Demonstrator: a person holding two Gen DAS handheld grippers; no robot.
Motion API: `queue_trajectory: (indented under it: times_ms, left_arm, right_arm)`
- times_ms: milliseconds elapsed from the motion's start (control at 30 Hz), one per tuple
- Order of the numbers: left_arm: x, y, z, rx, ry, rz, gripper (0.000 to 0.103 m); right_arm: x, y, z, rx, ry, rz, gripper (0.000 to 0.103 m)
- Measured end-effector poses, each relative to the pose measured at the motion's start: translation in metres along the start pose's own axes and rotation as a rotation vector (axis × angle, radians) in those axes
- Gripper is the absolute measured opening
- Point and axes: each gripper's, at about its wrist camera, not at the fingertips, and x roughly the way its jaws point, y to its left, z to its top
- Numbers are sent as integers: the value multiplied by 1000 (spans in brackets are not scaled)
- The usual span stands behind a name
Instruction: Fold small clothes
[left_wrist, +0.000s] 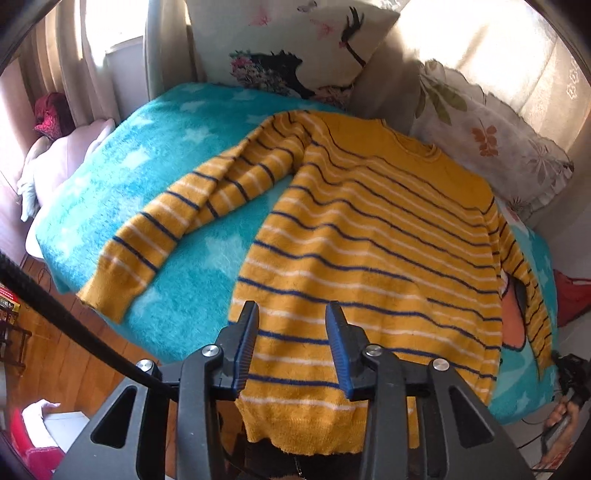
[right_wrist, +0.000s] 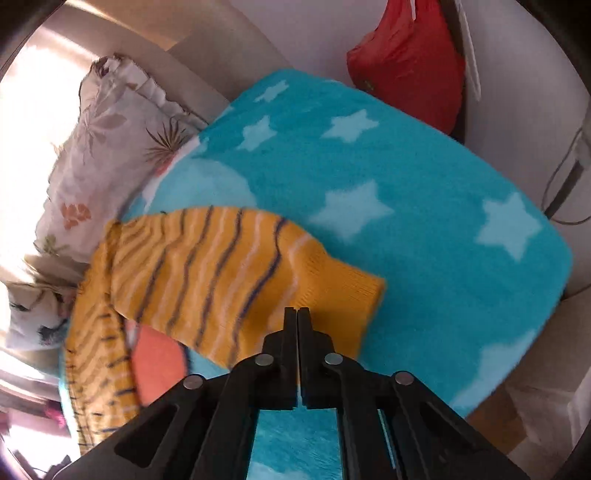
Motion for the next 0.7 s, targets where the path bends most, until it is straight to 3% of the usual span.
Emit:
queue_trajectory:
  times_ms: [67, 200, 300, 367, 433, 533, 700]
  left_arm:
    - [-5, 8, 4, -4, -25, 7, 37]
    - [-6, 24, 15, -23, -56, 3, 37]
    - [-3, 34, 23, -29, -66, -14, 40]
    - [2, 43, 28, -18, -62, -15, 44]
    - [7, 51, 32, -6, -50, -9, 44]
    - [16, 66, 40, 1, -21, -10, 45]
    - [31, 78, 59, 28, 20, -39, 44]
  right_arm:
    - [-29, -9, 32, 24, -104, -55, 1]
    - [-72, -7, 75, 34, -225, -116, 1]
    - [-77, 12, 78, -30, -165, -73, 2]
    - [-62, 16, 58, -32, -58, -36, 7]
    - [-50, 15, 24, 37, 25, 31, 29]
    - [-24, 19, -44, 181, 153, 192, 36]
    - [1, 32, -84, 249, 158, 148, 37]
